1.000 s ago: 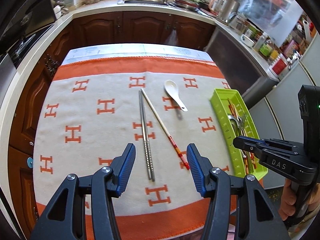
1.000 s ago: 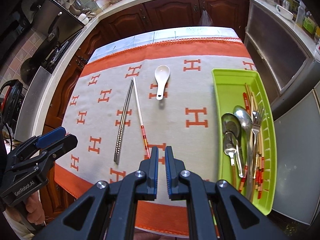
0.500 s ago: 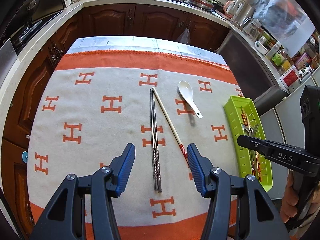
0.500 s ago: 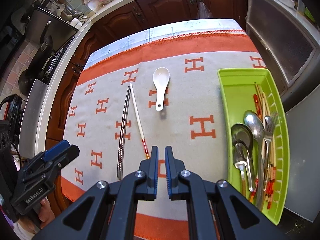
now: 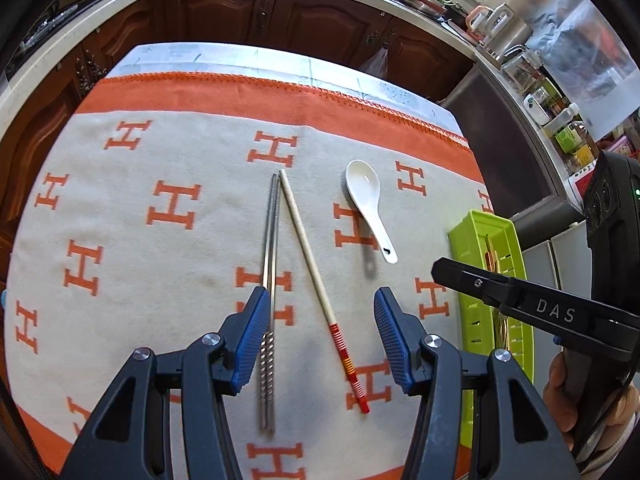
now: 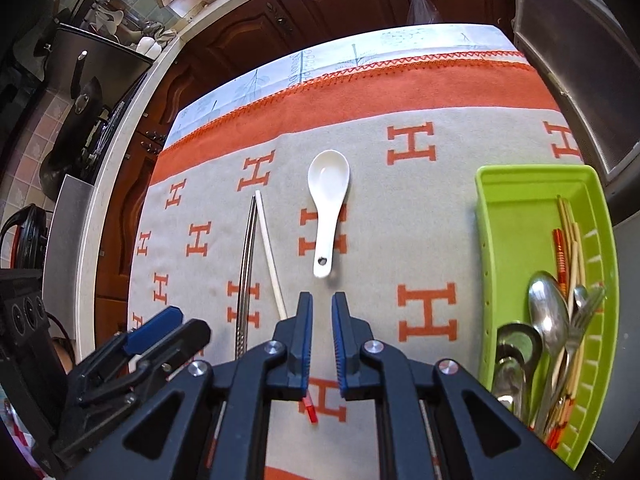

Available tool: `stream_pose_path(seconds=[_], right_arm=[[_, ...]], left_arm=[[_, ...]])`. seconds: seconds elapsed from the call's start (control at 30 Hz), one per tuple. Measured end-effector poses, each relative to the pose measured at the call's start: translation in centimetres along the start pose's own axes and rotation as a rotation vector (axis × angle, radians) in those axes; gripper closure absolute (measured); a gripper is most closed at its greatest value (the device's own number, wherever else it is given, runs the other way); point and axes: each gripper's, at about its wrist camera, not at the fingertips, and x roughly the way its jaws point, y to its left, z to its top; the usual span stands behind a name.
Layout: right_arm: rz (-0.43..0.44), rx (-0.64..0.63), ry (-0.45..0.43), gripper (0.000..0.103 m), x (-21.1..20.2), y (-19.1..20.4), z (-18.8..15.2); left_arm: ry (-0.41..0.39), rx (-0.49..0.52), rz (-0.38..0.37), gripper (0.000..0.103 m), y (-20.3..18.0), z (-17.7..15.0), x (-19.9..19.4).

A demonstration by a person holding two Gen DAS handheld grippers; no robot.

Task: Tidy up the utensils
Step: 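Move both open tools back over the chopsticks and white spoon, then grasp the white ceramic spoon with the right tool while the left tool grasps the wooden chopstick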

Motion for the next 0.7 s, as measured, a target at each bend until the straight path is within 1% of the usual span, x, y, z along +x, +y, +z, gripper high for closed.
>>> stream_pose_path(seconds=[0.1,0.2,0.27,0.43,0.57,0.7], right_arm=[[0.016,0.007,0.009,0.091,0.9,-0.4,0.8],[0.034,0.016,0.02,0.09,1.7,-0.8,1.5],[0.045,0.024,0.034,0.09,2.6,-1.1,2.0],[0.085,0.052,0.071,0.09,4.8,-1.5,3.3],[0.083,0.069,0.096,0.09,6.5,-1.7,4.1],[0.087,0.084,0.121,0.09,7.6,-2.1,4.4]], left_arm=[[0.003,-0.017,-0.003,0.054,-0.3,0.1,1.4],[0.025,-0.048,-0.007,0.06,-0.3,0.2,3.1],[0.035,-0.069,-0.004,0.061,-0.2,0.1,4.1],[0.056,-0.1,0.026,0.061,-0.3,-0.6,6.1],[0.068,-0.112,0.045,0.062,-0.4,-1.1,7.0],[0.061,-0.111,0.061,0.063,-0.6,-1.2,7.6]])
